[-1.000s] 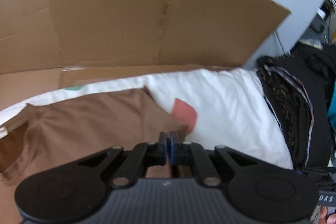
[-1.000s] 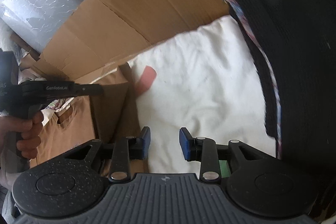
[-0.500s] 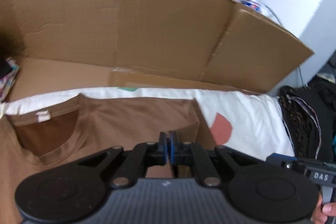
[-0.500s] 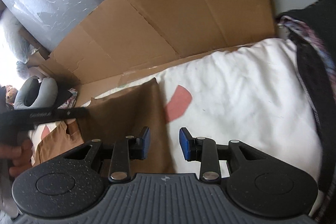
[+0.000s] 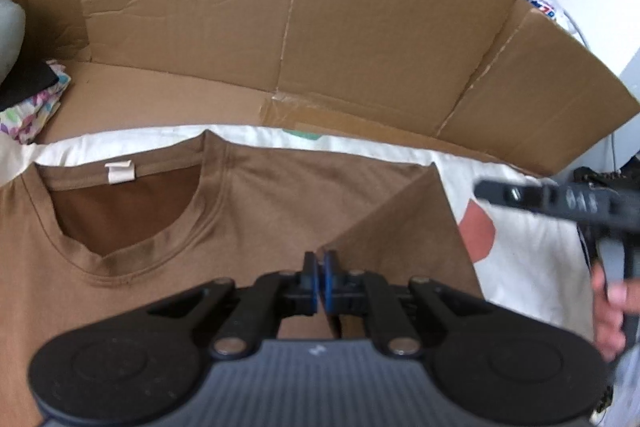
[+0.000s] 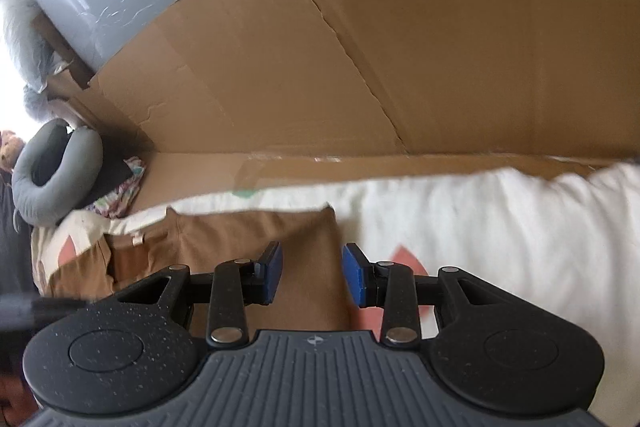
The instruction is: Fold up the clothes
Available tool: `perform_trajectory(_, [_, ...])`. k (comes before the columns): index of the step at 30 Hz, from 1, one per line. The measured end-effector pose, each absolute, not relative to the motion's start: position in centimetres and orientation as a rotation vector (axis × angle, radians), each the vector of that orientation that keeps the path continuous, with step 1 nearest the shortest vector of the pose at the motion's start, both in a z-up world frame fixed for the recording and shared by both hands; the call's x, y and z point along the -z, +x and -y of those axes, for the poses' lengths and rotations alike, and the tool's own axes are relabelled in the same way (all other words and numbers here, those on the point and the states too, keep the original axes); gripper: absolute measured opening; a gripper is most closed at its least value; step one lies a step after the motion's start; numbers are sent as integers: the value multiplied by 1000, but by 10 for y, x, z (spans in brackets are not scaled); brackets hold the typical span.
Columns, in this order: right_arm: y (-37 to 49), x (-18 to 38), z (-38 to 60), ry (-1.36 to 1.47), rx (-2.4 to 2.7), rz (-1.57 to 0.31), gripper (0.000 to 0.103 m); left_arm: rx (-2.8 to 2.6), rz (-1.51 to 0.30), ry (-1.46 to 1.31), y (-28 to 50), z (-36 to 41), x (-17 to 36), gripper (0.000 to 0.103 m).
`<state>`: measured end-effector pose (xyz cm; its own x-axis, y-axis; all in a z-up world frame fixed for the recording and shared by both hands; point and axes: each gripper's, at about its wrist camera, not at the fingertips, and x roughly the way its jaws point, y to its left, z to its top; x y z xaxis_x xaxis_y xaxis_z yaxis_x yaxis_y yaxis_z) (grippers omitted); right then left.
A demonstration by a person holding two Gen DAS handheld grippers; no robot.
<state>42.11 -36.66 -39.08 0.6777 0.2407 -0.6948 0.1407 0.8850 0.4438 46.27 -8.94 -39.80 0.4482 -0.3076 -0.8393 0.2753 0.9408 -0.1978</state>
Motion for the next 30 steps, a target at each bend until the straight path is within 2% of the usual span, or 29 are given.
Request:
perform_trajectory(12, [480,425,349,363,-1,-1006,38,342,-1067,-77,467,84,401,3])
perform_trajectory(22, [473,435,355,400,-16,-945,37,328,-1065,-82,468,71,401,3])
perform_trajectory(30, [477,431,336,274,-65,-945,36,318,-1091,-80,470,71,407,3])
